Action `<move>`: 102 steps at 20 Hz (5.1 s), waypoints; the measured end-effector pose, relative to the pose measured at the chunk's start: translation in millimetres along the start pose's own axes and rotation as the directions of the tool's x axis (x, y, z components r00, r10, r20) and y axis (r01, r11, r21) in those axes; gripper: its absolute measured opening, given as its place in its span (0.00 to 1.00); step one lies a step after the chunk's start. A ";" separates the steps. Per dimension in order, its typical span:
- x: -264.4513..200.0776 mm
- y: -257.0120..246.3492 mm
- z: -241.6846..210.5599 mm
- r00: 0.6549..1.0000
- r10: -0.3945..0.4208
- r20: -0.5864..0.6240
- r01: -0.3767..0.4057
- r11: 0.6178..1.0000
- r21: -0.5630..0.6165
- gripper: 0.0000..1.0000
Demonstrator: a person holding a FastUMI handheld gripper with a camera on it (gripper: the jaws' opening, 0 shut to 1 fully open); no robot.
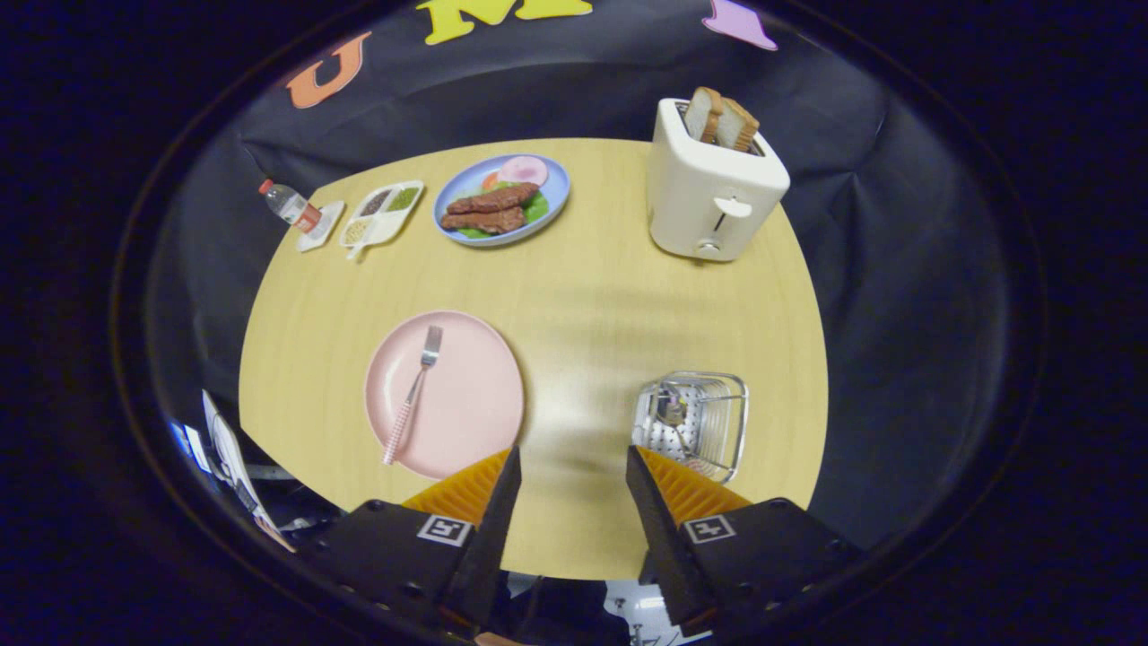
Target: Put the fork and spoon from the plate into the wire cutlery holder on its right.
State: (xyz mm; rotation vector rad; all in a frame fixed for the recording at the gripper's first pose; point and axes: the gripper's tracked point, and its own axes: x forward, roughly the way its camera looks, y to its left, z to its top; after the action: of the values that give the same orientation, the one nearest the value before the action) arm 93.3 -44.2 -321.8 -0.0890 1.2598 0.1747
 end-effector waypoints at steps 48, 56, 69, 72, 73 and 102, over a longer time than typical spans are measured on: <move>67.0 165.7 -61.3 0.971 -0.026 0.238 0.012 0.998 0.062 0.02; -2.3 93.0 -70.7 0.966 -0.019 0.258 0.005 0.999 0.053 0.03; -48.4 -68.5 -59.8 0.970 -0.115 0.215 0.085 0.986 0.146 0.03; -47.7 -74.9 -64.6 0.989 -0.081 0.128 0.059 0.985 0.162 0.03; -46.3 -76.4 -65.1 0.993 -0.070 0.098 0.052 0.983 0.178 0.03; -12.8 -88.5 -8.5 0.964 -0.072 -0.254 0.125 0.972 0.199 0.28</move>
State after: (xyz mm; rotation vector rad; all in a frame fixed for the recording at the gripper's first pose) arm 97.5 -133.6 -314.8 0.0124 1.5107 -0.0618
